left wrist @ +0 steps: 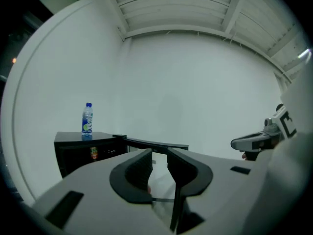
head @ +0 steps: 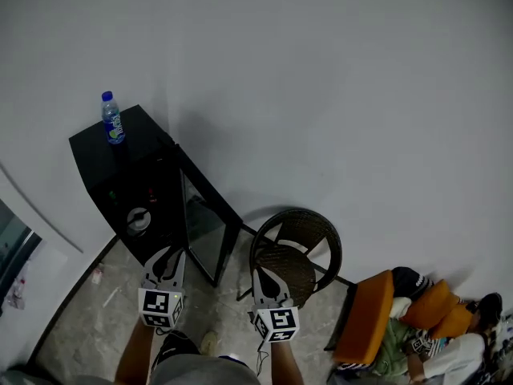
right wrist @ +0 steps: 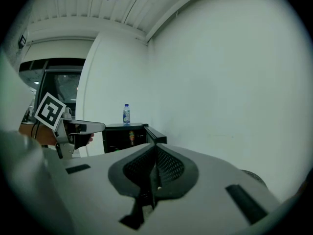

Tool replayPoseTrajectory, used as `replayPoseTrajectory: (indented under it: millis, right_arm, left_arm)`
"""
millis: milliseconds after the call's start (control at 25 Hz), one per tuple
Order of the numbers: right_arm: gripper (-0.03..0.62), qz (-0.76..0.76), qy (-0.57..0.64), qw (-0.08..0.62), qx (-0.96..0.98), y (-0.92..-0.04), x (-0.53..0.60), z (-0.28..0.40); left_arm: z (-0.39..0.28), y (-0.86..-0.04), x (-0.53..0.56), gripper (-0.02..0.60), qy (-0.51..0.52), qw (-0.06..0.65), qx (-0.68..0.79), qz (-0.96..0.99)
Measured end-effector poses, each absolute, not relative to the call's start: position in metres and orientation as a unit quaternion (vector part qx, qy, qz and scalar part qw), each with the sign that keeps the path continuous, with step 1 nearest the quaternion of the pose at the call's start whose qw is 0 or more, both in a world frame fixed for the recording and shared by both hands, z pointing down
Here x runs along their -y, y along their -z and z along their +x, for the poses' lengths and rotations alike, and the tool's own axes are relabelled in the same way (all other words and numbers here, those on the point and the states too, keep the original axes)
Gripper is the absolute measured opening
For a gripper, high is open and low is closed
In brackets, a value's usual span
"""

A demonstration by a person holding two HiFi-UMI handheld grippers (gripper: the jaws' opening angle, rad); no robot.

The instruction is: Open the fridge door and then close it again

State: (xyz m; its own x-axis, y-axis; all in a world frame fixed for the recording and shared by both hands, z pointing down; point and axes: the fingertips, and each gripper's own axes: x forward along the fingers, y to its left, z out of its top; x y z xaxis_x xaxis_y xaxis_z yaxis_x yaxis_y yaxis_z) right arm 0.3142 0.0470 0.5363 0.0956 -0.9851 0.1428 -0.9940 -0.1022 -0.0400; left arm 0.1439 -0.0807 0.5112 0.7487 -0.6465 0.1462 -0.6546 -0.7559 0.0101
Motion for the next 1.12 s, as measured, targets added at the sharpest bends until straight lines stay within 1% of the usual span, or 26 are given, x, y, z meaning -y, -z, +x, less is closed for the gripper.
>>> replayPoseTrajectory:
  millis: [280,560,880,1120]
  right_arm:
    - [0.025,0.699,-0.058,0.035,0.712,-0.528,-0.025,0.250]
    - [0.025,0.685,-0.056,0.038,0.725,-0.527,-0.030,0.198]
    - [0.025,0.681,-0.055,0.055,0.729,-0.529,-0.051,0.146]
    - [0.025,0.683,-0.058,0.062,0.726,-0.533,-0.074,0.124]
  left_arm:
    - [0.071,-0.507,0.069,0.089,-0.066,0.035,0.388,0.919]
    - [0.011,-0.515,0.045,0.083,-0.069,0.049,0.406,0.910]
    - [-0.040,-0.529,0.019,0.058,-0.077,0.073,0.412,0.905]
    - [-0.067,-0.533,0.003,0.021,-0.073,0.079,0.422,0.900]
